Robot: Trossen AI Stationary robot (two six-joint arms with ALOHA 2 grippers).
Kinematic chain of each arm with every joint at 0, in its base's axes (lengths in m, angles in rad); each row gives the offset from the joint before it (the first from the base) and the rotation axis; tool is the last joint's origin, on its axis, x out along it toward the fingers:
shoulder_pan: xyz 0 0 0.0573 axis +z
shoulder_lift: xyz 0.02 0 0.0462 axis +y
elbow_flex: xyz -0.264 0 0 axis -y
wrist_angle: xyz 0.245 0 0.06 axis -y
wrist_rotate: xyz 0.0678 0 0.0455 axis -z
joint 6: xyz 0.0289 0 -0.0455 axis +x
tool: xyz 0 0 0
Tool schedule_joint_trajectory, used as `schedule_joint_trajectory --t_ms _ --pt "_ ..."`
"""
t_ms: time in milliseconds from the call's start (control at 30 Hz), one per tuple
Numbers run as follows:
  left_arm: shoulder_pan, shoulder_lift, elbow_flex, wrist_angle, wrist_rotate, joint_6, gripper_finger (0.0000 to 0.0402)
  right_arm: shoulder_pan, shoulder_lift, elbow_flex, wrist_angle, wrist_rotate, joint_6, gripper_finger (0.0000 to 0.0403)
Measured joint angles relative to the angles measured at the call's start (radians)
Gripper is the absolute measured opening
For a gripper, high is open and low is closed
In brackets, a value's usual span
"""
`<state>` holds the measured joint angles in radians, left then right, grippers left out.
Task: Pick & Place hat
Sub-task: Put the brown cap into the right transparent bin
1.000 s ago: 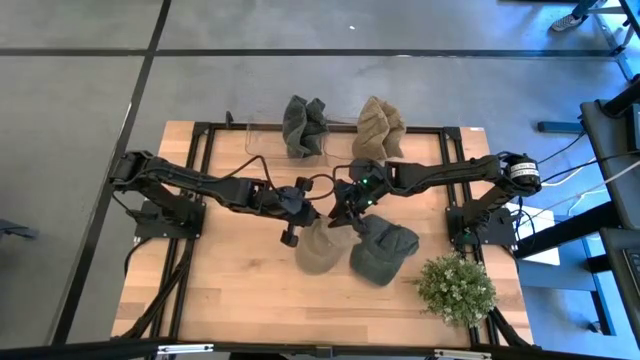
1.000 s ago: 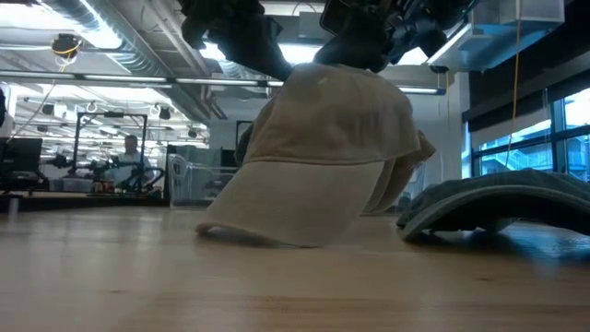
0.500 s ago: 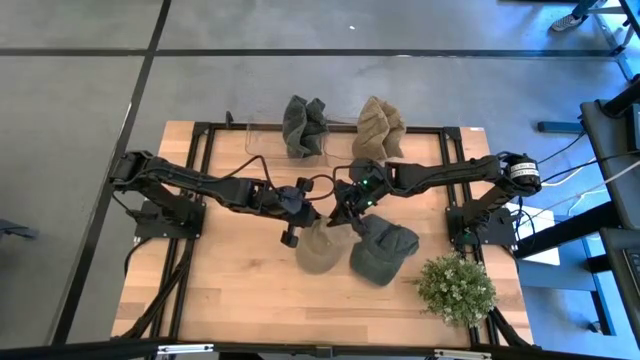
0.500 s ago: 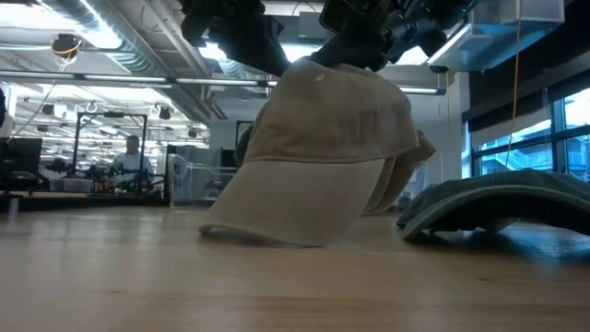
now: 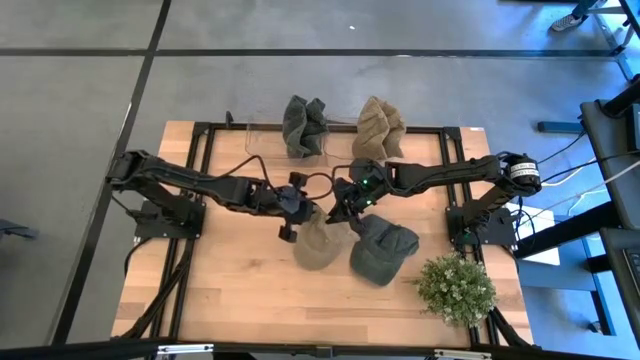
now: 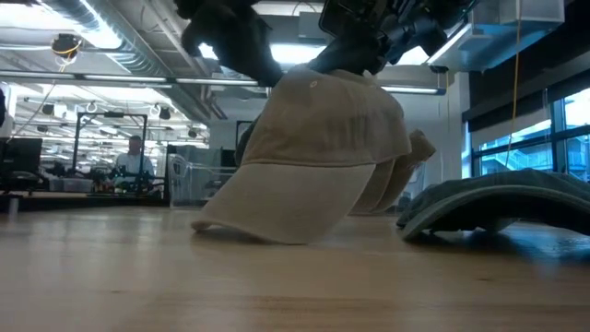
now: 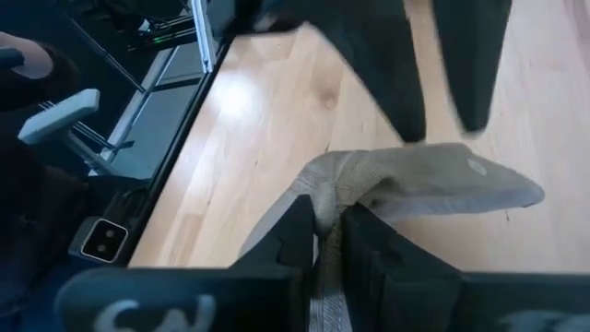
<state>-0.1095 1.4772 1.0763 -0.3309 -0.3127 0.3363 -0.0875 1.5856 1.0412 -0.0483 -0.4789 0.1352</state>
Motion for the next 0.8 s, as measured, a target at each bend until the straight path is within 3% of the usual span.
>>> schedule_joint_trajectory --t_ms 500,667,800 --pt "-0.069 -0.349 -0.056 -0.150 -0.010 -0.187 0.0114 -0.001 0.000 0.010 -0.049 0.042 0.017 0.0039" --pt "-0.091 -0.513 -0.239 0.016 -0.080 -0.244 0.0114 -0.015 -0.005 0.104 -0.179 0.059 -0.035 0.0037" --pt "-0.095 -0.636 -0.411 0.215 -0.138 -0.247 0.0114 -0.033 -0.020 0.260 -0.392 0.223 -0.073 0.0038"
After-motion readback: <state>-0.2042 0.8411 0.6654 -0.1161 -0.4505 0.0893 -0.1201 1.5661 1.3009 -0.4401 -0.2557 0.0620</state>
